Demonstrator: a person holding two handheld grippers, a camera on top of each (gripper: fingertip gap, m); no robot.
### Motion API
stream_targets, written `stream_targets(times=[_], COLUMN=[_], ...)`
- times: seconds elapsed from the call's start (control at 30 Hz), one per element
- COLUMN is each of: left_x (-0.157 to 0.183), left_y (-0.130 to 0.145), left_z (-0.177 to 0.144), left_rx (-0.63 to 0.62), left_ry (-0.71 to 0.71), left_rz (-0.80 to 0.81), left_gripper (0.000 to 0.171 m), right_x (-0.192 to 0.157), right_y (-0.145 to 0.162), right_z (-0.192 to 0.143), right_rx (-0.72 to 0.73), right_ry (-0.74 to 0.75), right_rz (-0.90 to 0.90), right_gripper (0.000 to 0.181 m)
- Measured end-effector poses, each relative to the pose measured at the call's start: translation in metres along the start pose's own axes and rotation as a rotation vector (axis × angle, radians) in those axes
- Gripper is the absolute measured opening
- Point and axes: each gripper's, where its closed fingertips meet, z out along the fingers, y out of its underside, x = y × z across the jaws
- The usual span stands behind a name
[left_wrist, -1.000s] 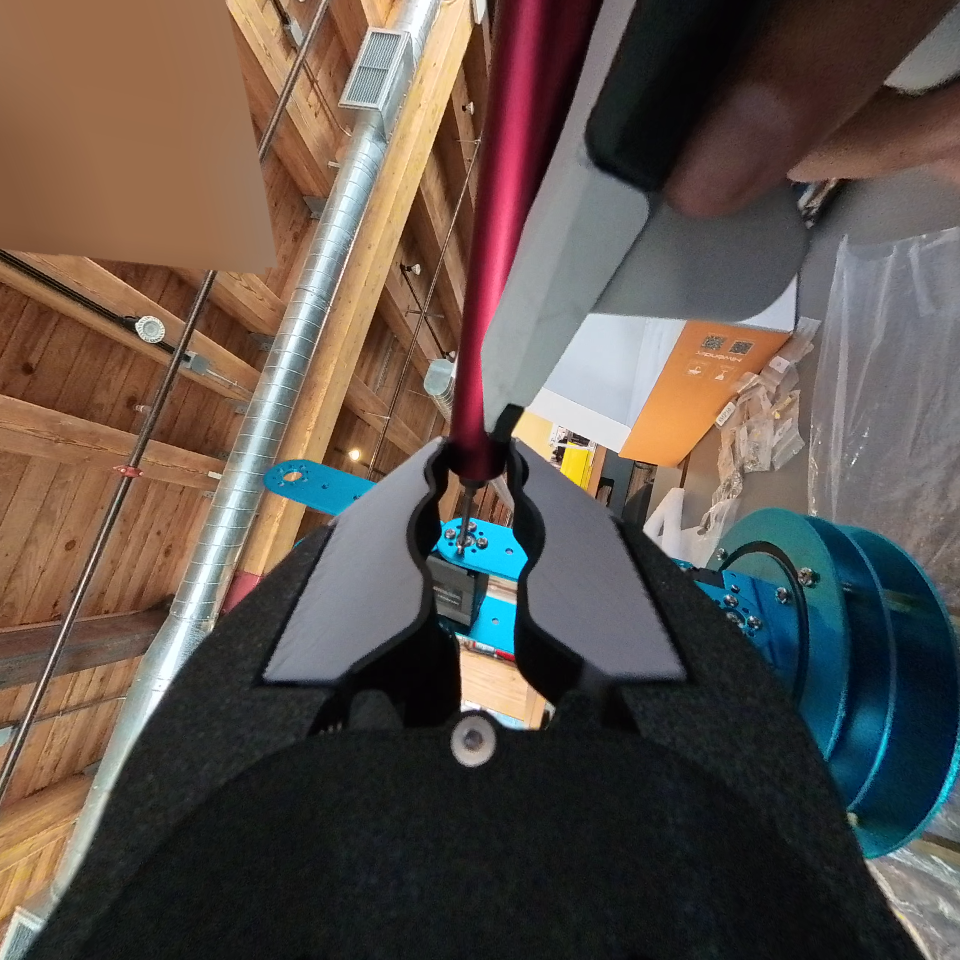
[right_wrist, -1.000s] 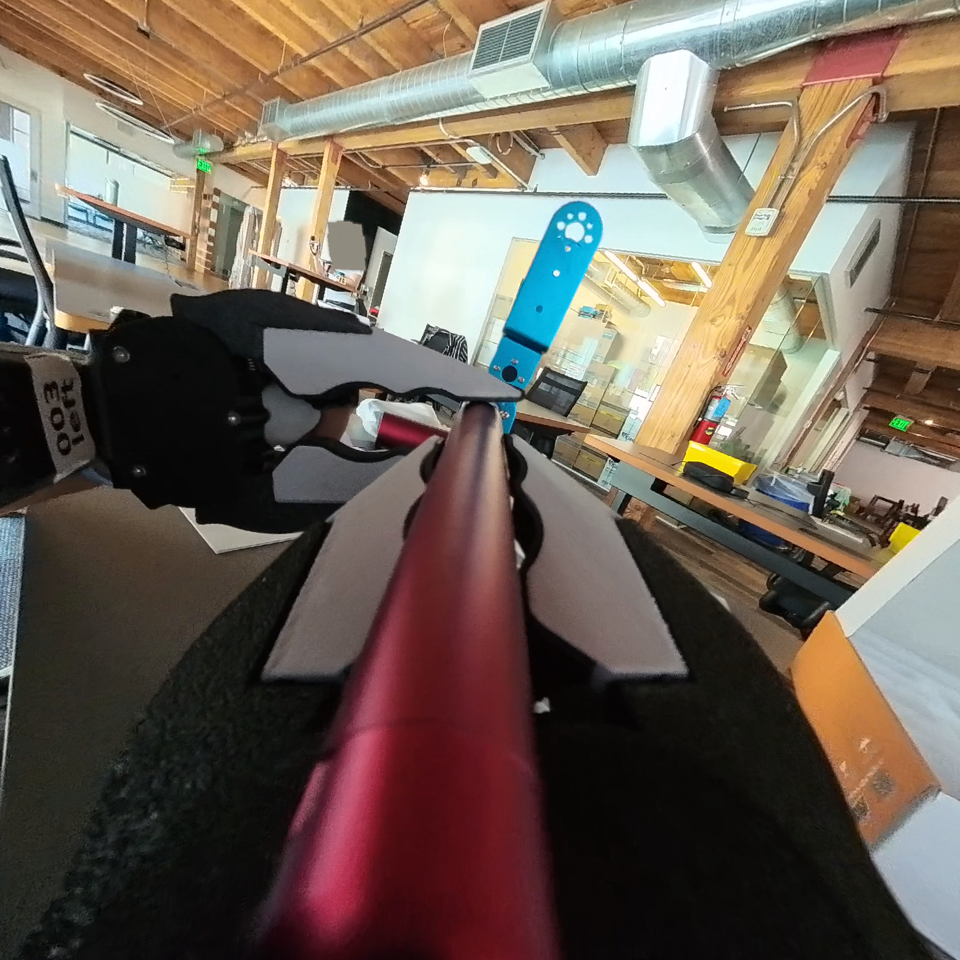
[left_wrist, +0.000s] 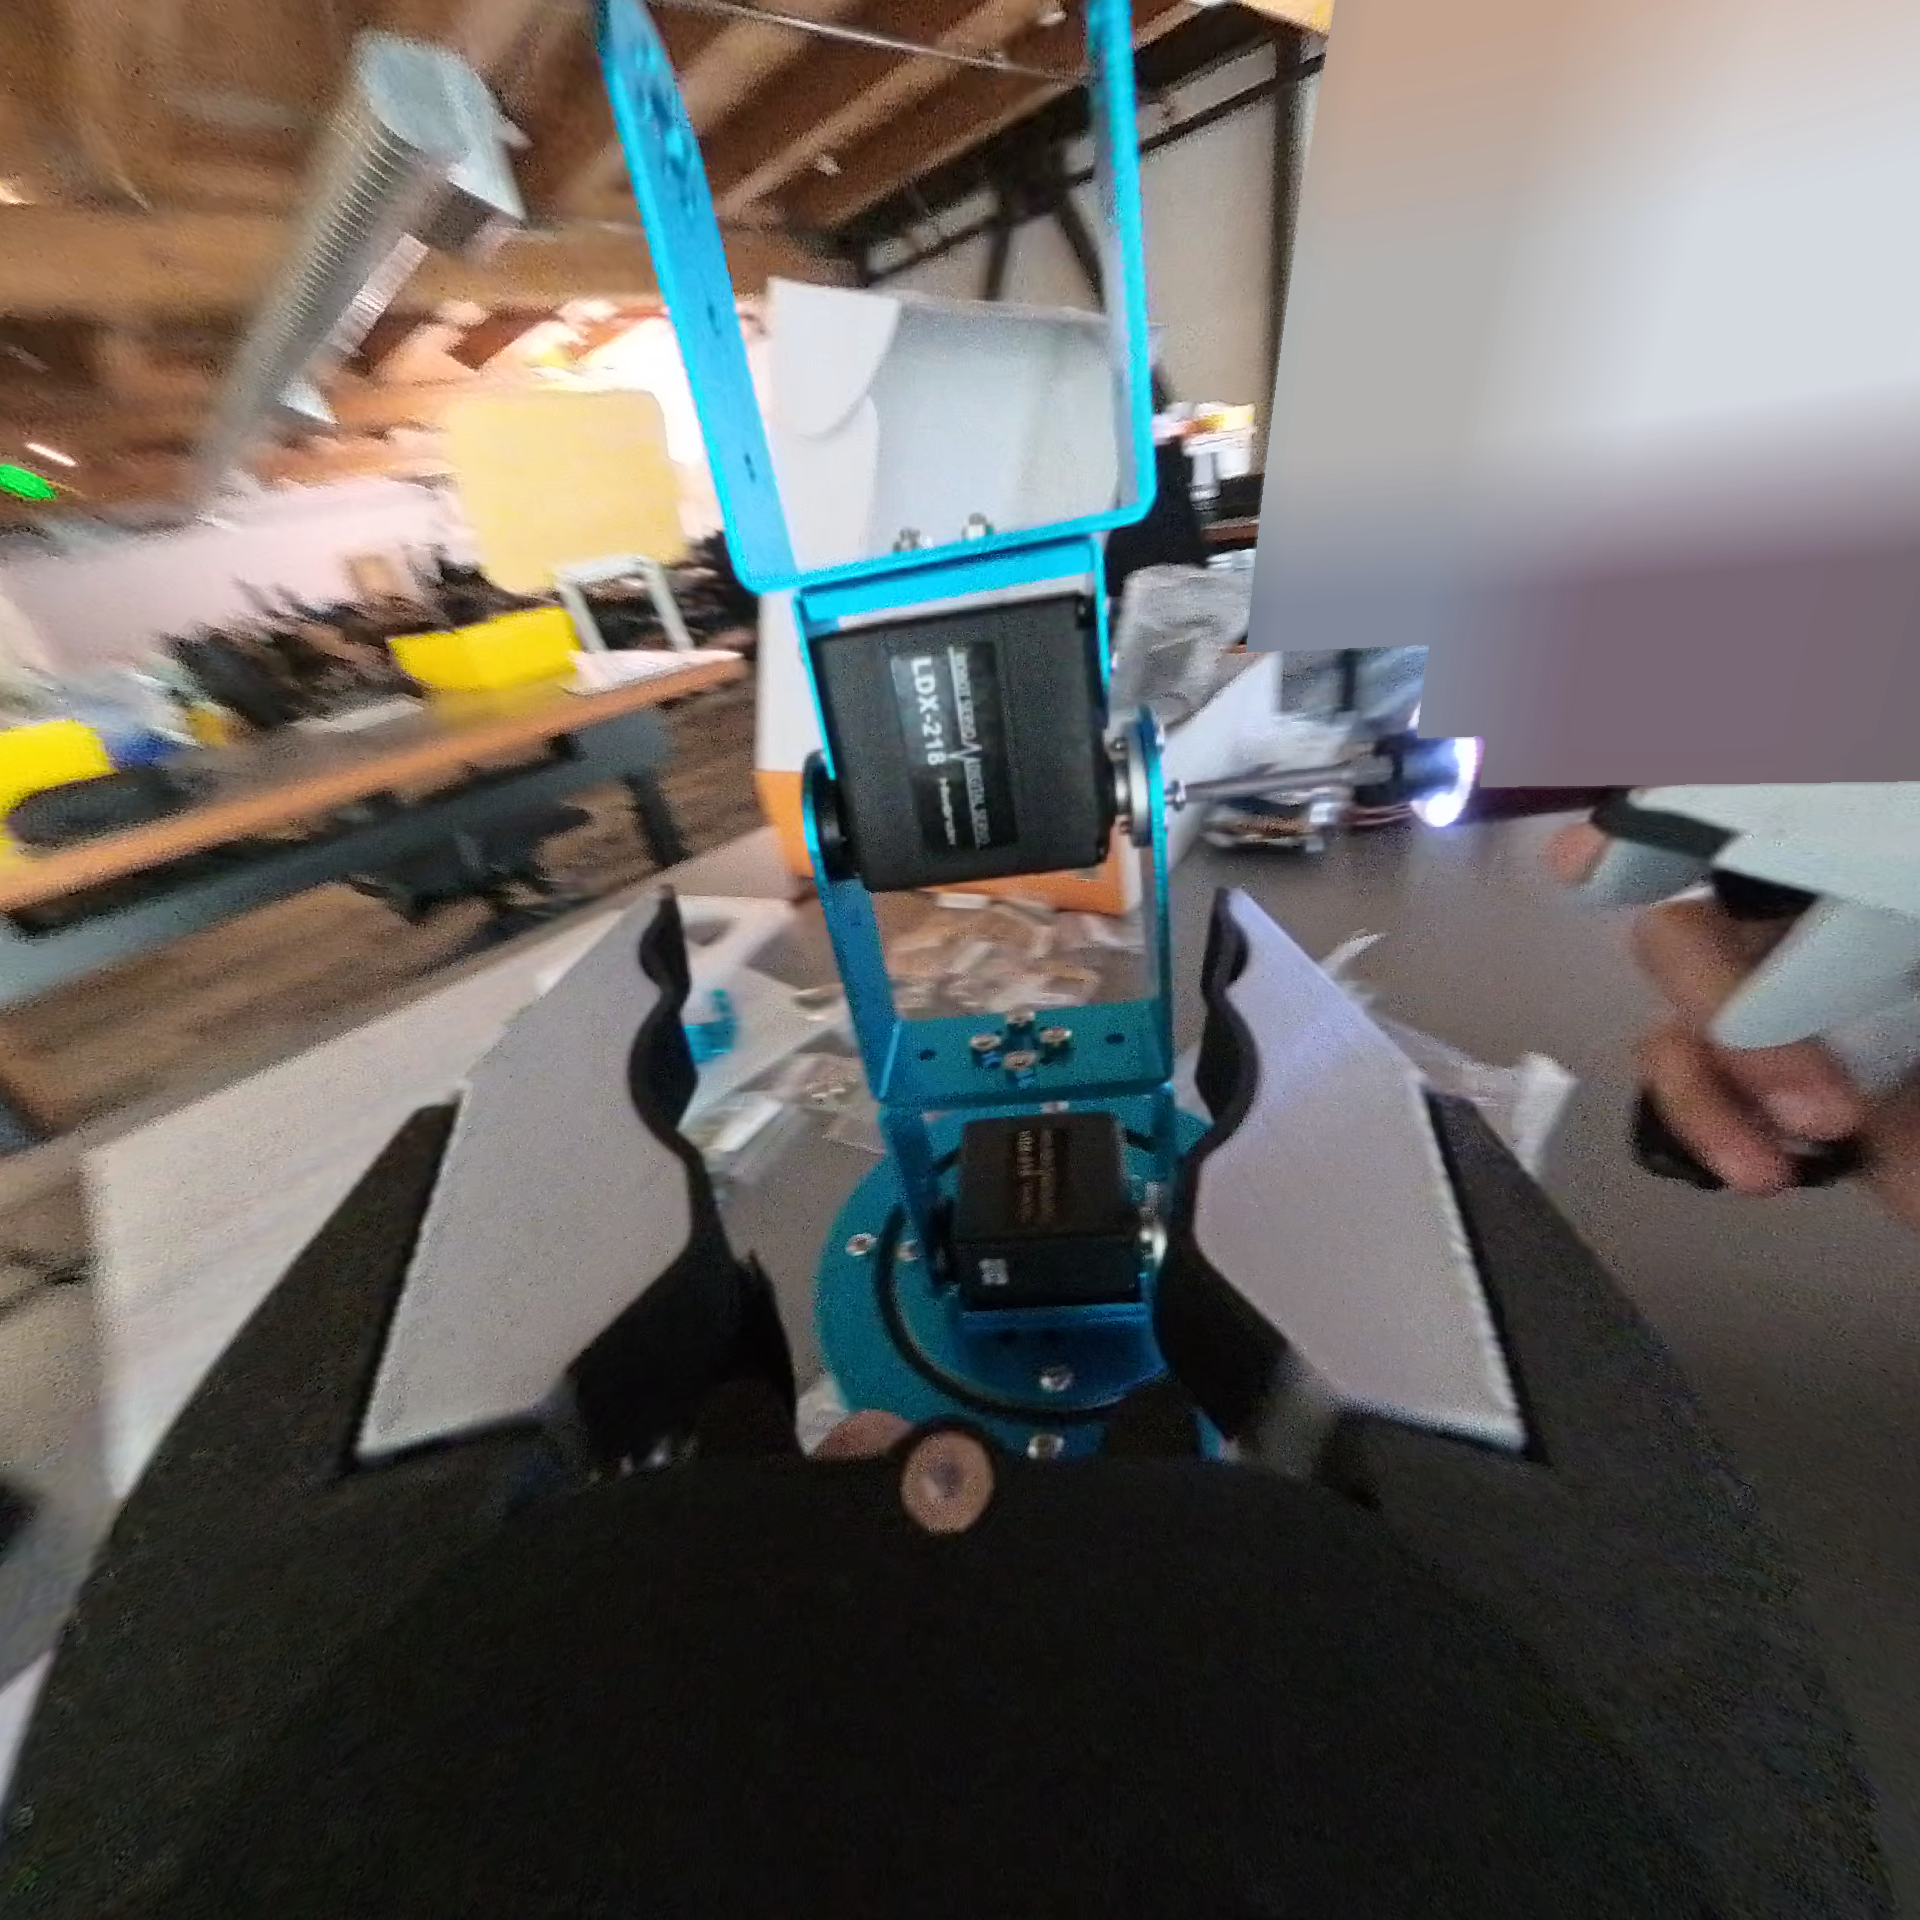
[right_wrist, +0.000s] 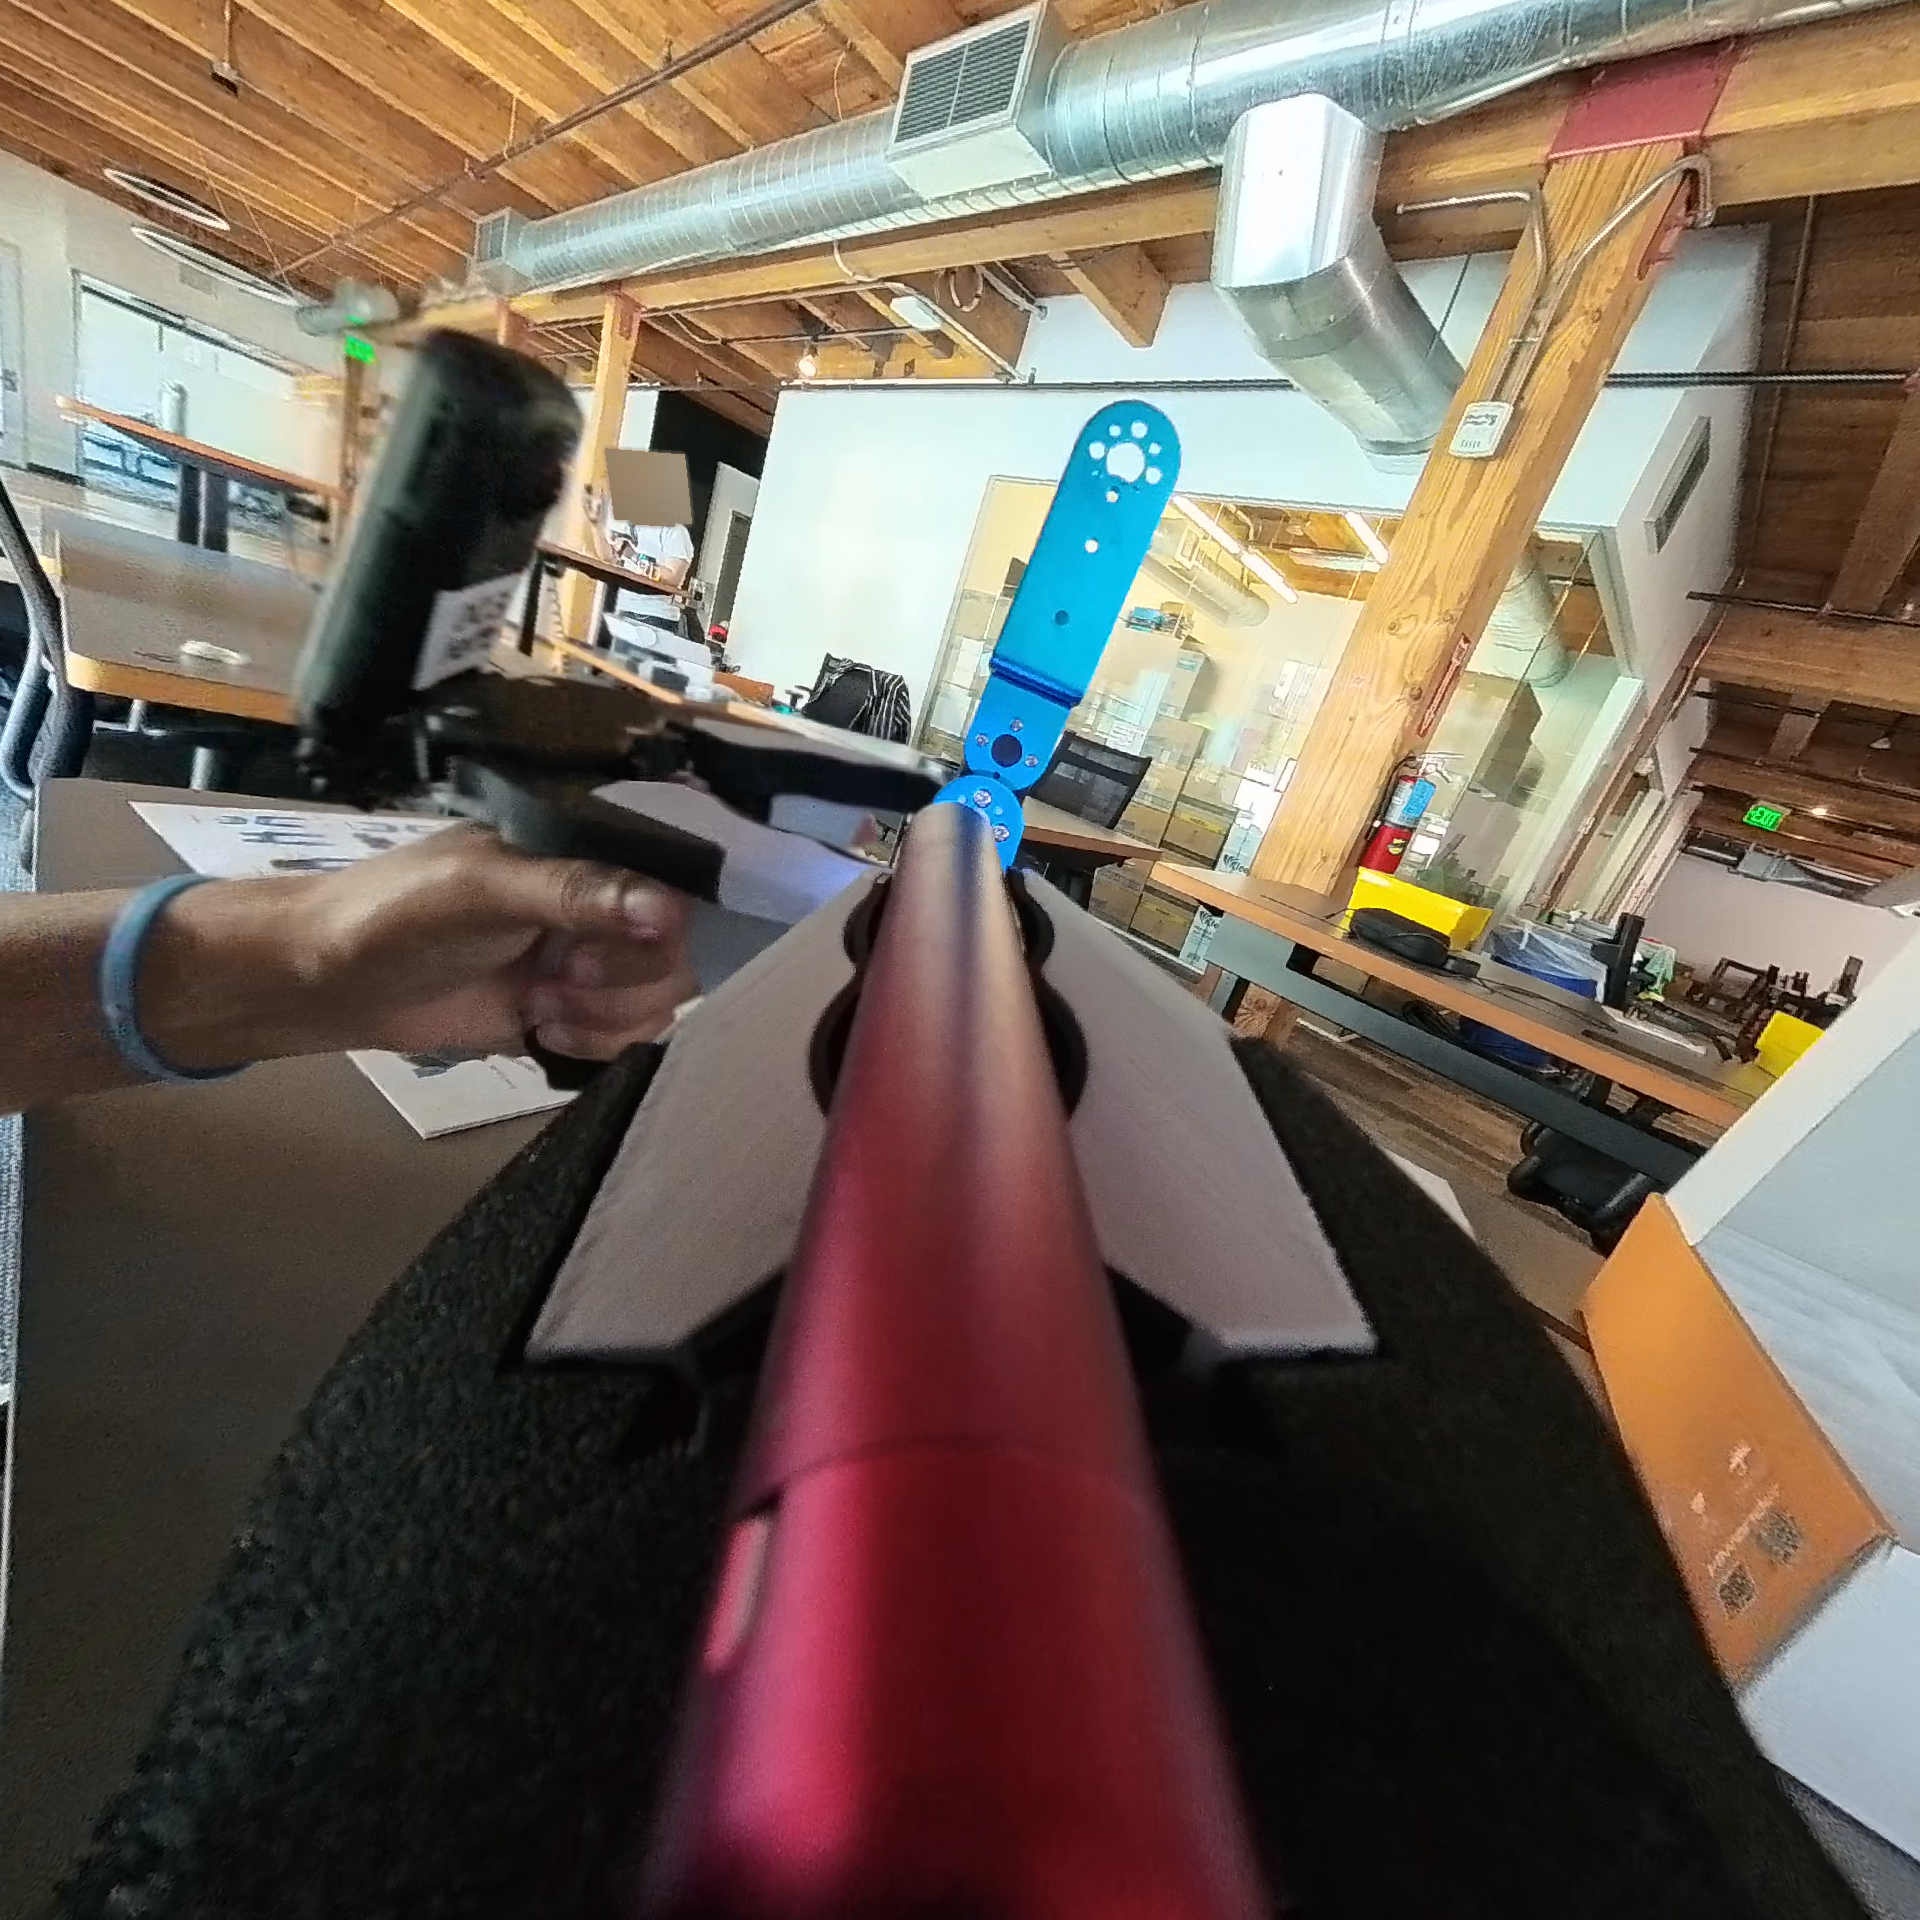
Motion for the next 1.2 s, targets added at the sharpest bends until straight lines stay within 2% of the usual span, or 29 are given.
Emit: stream_targets(times=[0.1,0.17,0.67,1.0,1.1,1.2], left_x=[0.0103,0.0094,0.0064,0.0064,0.0065,0.0067], left_y=[0.0016,0.0034,0.0043,0.0044,0.0044,0.0045], left_z=[0.0046,0.0043,0.0043,0.0046,0.0053,0.0046], left_rx=[0.002,-0.001,0.011,0.01,0.009,0.01], left_ry=[0.127,0.11,0.06,0.057,0.058,0.053], left_rz=[-0.07,-0.024,-0.02,-0.016,-0.017,-0.01], left_gripper=[0.067,0.068,0.067,0.067,0.067,0.067], right_x=[-0.0004,-0.0007,0.001,0.0009,-0.0008,0.0], right_y=[0.0003,0.0,0.0026,0.0035,0.0049,0.005], right_z=[0.0012,0.0017,0.0027,0.003,0.0041,0.004], right_rx=[-0.004,-0.001,0.005,0.008,-0.015,-0.011], right_ry=[0.007,0.011,0.004,-0.003,0.03,0.005], right_rz=[-0.001,0.004,0.055,0.049,-0.066,-0.01], right_gripper=[0.021,0.021,0.02,0.021,0.02,0.021])
